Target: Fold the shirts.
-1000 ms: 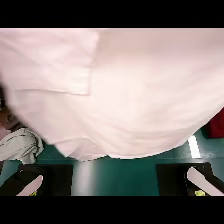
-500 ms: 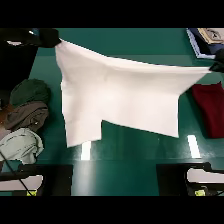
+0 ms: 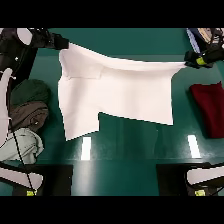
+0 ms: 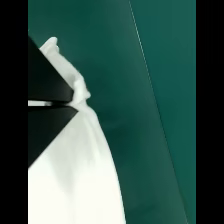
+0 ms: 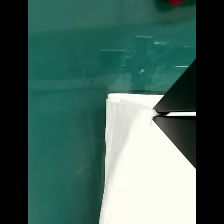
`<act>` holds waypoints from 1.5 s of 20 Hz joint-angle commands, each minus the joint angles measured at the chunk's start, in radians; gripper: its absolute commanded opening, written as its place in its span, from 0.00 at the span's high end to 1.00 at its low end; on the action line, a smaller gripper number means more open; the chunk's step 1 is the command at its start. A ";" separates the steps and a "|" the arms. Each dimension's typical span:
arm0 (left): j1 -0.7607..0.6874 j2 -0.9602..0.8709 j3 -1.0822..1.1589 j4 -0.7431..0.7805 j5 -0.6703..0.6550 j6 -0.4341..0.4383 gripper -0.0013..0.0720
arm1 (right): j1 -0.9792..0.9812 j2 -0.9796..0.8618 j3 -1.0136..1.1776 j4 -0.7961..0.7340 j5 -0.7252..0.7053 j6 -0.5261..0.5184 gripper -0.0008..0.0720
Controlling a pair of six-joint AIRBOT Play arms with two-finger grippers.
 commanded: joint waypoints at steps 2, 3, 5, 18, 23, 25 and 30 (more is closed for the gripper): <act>0.001 -0.026 -0.001 0.186 -0.076 0.005 0.95 | 0.066 -0.034 -0.004 -0.099 0.043 0.006 0.98; 0.001 -0.026 -0.002 0.220 -0.128 0.006 0.95 | 0.085 -0.033 -0.014 -0.121 0.068 0.006 0.98; 0.005 -0.030 -0.025 0.268 -0.216 0.005 0.95 | 0.120 -0.032 -0.055 -0.140 0.093 0.006 0.98; 0.139 -0.024 -0.159 0.198 -0.483 -0.135 0.25 | 0.163 -0.013 -0.179 -0.052 0.103 0.005 0.56; 0.169 0.069 -0.231 0.110 -0.554 -0.134 0.25 | 0.087 0.063 -0.179 0.089 0.222 -0.086 0.56; 0.174 0.186 -0.376 0.037 -0.498 -0.135 0.25 | 0.048 0.092 -0.180 0.123 0.289 -0.115 0.56; 0.174 0.539 -0.888 -0.074 -0.350 -0.198 0.25 | 0.008 0.130 -0.180 0.143 0.320 -0.132 0.56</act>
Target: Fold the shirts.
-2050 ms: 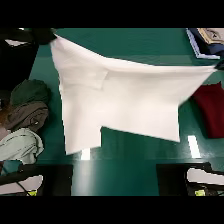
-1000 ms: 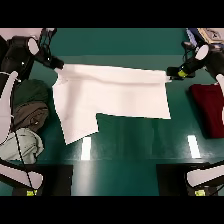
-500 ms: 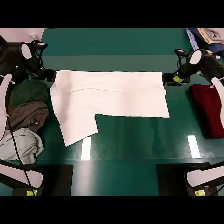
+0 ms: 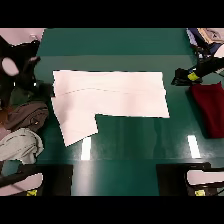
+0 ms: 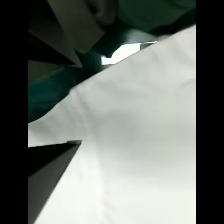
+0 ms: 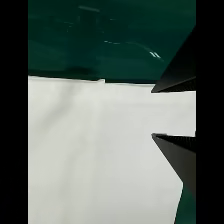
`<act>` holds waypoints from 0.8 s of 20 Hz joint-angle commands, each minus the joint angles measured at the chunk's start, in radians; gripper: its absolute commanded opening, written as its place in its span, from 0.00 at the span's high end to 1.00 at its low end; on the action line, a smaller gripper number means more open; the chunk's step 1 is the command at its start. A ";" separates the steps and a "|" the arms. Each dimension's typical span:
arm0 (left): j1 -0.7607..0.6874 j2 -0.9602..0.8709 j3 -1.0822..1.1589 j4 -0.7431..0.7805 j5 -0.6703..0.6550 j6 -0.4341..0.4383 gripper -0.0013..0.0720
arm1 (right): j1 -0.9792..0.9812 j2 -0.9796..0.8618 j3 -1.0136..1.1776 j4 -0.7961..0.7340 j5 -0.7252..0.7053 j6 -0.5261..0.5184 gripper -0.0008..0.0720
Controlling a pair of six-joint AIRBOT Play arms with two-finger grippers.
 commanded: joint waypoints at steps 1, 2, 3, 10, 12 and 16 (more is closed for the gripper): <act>0.003 0.236 -0.336 -0.098 0.105 -0.067 0.25 | -0.019 0.024 0.000 0.028 0.042 -0.018 0.56; 0.003 0.294 -0.420 -0.127 0.122 -0.084 0.25 | -0.018 0.024 0.000 0.028 0.046 -0.018 0.56; 0.003 0.341 -0.488 -0.152 0.129 -0.090 0.25 | -0.014 0.024 0.000 0.027 0.049 -0.018 0.56; 0.003 0.402 -0.634 -0.169 0.241 -0.220 0.25 | 0.048 0.024 0.000 0.026 0.051 -0.038 0.56; 0.003 0.401 -0.640 -0.171 0.250 -0.222 0.25 | 0.057 0.024 0.000 0.026 0.051 -0.042 0.56; 0.003 0.392 -0.660 -0.172 0.266 -0.221 0.25 | 0.054 0.024 0.000 0.026 0.052 -0.043 0.56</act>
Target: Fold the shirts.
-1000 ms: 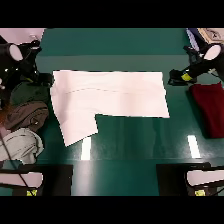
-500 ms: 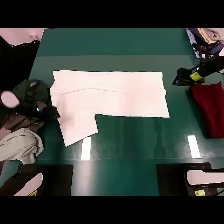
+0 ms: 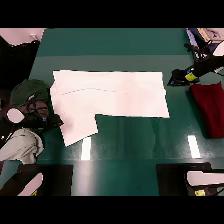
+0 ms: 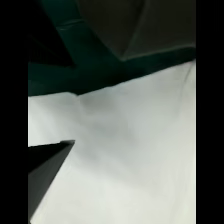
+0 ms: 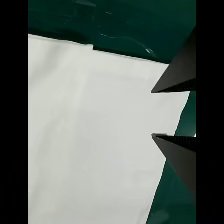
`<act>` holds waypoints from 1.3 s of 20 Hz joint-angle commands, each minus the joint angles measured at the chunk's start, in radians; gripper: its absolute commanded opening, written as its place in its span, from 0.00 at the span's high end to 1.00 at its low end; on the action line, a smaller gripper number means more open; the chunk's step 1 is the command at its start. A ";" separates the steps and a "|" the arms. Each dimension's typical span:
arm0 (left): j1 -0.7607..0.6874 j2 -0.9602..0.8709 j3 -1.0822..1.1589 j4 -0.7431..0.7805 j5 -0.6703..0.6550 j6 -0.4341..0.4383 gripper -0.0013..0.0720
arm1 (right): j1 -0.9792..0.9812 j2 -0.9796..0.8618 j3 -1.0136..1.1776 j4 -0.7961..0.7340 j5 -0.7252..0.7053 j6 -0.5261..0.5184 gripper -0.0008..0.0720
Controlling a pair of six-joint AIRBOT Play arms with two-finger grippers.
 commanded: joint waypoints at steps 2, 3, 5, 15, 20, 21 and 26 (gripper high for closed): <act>0.001 0.001 -0.030 -0.004 0.044 -0.010 0.25 | -0.003 0.001 0.000 0.001 0.002 -0.004 0.56; 0.001 0.000 -0.039 -0.017 0.055 -0.009 0.25 | -0.003 0.001 0.000 0.000 0.002 -0.004 0.56; 0.001 0.000 -0.056 -0.066 0.077 0.008 0.25 | -0.003 0.001 0.000 0.001 0.002 -0.004 0.56; 0.001 -0.045 -0.063 -0.120 0.135 0.025 0.94 | -0.006 0.000 0.000 -0.007 0.034 -0.037 0.56; 0.001 -0.045 0.019 -0.115 0.054 0.104 0.95 | -0.100 0.034 -0.130 -0.007 0.058 -0.058 0.56; 0.000 -0.045 0.038 -0.115 0.039 0.120 0.95 | -0.135 0.046 -0.192 -0.006 0.054 -0.060 0.56; 0.000 -0.045 0.062 -0.116 0.024 0.130 0.95 | -0.256 0.028 -0.446 0.161 0.023 -0.153 0.55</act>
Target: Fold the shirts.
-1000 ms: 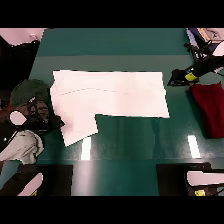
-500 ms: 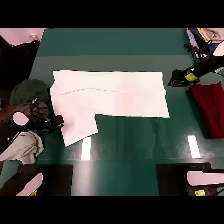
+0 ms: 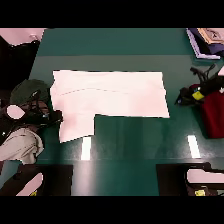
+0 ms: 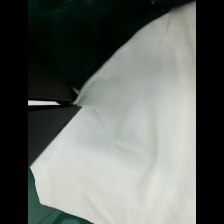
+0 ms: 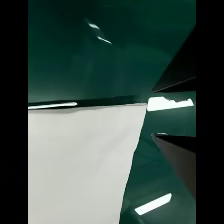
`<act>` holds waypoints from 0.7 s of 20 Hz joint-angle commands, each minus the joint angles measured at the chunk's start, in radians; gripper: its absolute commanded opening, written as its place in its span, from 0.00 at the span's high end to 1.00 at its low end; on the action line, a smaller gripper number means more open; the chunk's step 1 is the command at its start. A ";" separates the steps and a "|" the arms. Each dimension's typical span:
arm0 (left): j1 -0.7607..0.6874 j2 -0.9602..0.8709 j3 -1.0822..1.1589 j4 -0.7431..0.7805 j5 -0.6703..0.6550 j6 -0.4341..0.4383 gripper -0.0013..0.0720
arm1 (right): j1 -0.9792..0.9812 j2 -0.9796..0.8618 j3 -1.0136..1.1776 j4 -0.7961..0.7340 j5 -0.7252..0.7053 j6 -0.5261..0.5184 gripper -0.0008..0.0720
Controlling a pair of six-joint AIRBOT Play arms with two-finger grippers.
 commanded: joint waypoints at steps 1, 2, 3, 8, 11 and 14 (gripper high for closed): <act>0.000 0.000 0.015 0.000 -0.018 0.018 0.95 | -0.062 -0.022 -0.158 0.149 -0.039 -0.071 0.55; 0.000 0.000 0.015 0.000 -0.022 0.018 0.95 | -0.061 -0.031 -0.187 0.161 -0.069 -0.071 0.55; 0.000 0.000 0.015 0.000 -0.028 0.018 0.95 | -0.050 -0.037 -0.208 0.157 -0.095 -0.071 0.55; 0.000 0.000 0.015 0.000 -0.068 0.036 0.95 | 0.018 -0.038 -0.251 0.154 -0.204 -0.071 0.55; 0.000 0.000 0.015 0.000 -0.079 0.036 0.95 | 0.020 -0.038 -0.249 0.153 -0.213 -0.071 0.61; 0.000 0.000 0.016 0.000 -0.113 0.035 0.95 | 0.005 -0.010 -0.249 0.111 -0.200 -0.083 0.97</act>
